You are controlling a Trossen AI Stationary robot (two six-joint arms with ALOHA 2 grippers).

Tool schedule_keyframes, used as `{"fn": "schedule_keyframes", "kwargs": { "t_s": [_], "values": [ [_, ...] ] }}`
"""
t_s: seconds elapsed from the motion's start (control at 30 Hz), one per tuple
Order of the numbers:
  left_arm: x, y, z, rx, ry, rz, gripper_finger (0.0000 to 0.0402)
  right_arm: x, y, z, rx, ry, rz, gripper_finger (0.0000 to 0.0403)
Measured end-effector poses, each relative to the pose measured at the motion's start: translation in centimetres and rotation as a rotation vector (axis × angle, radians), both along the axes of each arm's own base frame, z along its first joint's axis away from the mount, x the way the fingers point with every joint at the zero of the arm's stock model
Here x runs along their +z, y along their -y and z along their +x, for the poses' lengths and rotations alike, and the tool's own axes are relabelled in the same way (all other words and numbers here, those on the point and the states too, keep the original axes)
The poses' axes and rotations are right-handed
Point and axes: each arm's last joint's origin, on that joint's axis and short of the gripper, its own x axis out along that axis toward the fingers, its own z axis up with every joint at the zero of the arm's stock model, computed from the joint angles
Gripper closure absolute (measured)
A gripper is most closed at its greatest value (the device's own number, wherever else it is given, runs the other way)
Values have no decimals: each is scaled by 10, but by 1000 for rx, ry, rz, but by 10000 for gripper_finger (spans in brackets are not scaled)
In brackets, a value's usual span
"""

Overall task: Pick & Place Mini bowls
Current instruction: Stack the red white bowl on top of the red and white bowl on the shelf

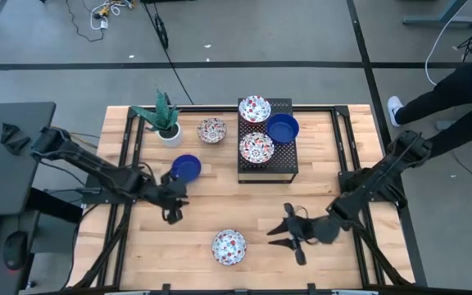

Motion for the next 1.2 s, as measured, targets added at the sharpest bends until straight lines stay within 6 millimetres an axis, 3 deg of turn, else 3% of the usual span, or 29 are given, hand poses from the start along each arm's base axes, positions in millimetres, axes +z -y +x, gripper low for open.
{"fn": "schedule_keyframes", "kwargs": {
  "t_s": [0.2,0.47,0.6,0.9,1.2],
  "values": [
    [-33,17,-6,-17,214,-126,285,-1,16,42,168,-59,9,279],
    [-30,36,-4,8,350,-78,285,-11,-5,106,472,-262,-256,249],
    [-29,40,-2,15,360,-58,285,-14,-16,125,600,-327,-450,227],
    [-28,40,0,45,388,-37,285,-28,-20,136,792,-320,-704,231],
    [-28,41,0,42,396,-31,285,-34,-17,140,804,-297,-825,305]
  ]
}}
